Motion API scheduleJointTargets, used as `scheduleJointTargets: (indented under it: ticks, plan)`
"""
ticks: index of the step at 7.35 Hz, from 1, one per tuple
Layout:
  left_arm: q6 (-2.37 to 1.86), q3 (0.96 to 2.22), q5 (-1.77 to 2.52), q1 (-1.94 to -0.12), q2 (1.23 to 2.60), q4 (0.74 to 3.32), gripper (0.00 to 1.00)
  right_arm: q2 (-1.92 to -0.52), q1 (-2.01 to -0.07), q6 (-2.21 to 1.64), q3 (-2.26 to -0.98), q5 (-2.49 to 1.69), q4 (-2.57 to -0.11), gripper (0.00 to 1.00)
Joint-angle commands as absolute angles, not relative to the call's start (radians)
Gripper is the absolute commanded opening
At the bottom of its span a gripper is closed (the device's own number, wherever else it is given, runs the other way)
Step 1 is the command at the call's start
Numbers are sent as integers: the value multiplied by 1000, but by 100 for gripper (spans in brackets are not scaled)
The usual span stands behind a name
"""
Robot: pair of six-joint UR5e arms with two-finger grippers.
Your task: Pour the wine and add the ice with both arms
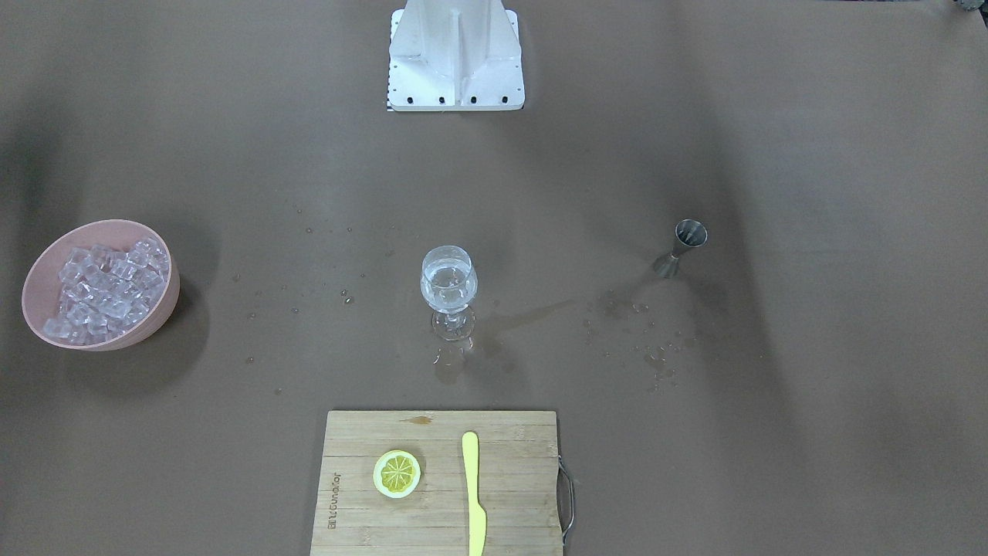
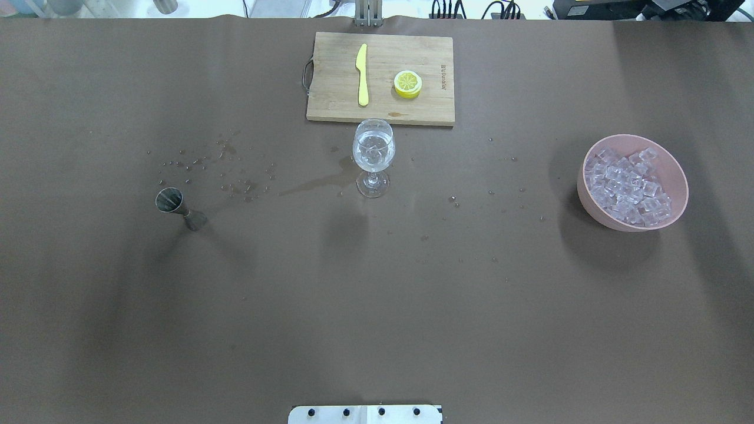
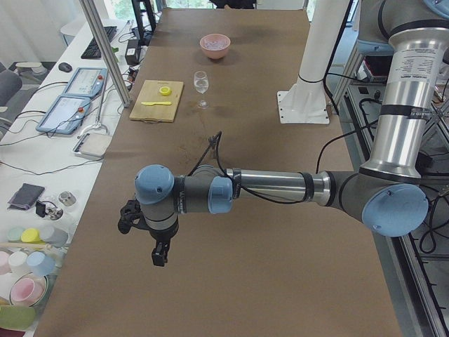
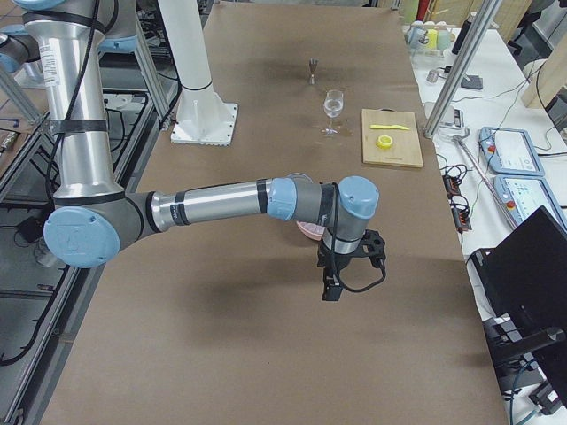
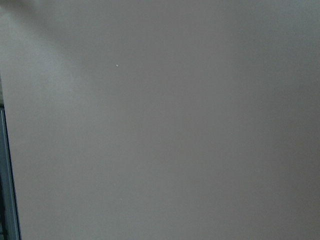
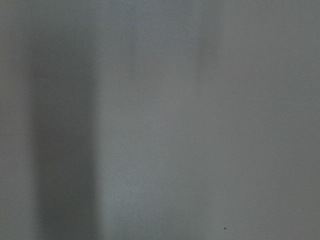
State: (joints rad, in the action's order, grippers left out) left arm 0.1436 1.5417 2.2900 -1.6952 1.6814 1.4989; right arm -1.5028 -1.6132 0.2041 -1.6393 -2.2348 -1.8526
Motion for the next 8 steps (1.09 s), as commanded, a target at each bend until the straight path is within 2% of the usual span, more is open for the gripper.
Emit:
scheduleJointTargets:
  ticks: [1, 6, 8]
  plan:
    - [126, 1643, 2296, -1694, 1602, 1462, 98, -1526, -1683, 225, -1612, -2250, -1844, 100]
    - [79, 1618, 2298, -1632, 1641, 1463, 98, -1543, -1709, 215, -1568, -2249, -1844, 100]
    - [71, 1620, 2296, -1632, 1649, 1462, 98, -1468, -1678, 135, -1578, -2250, -1844, 100]
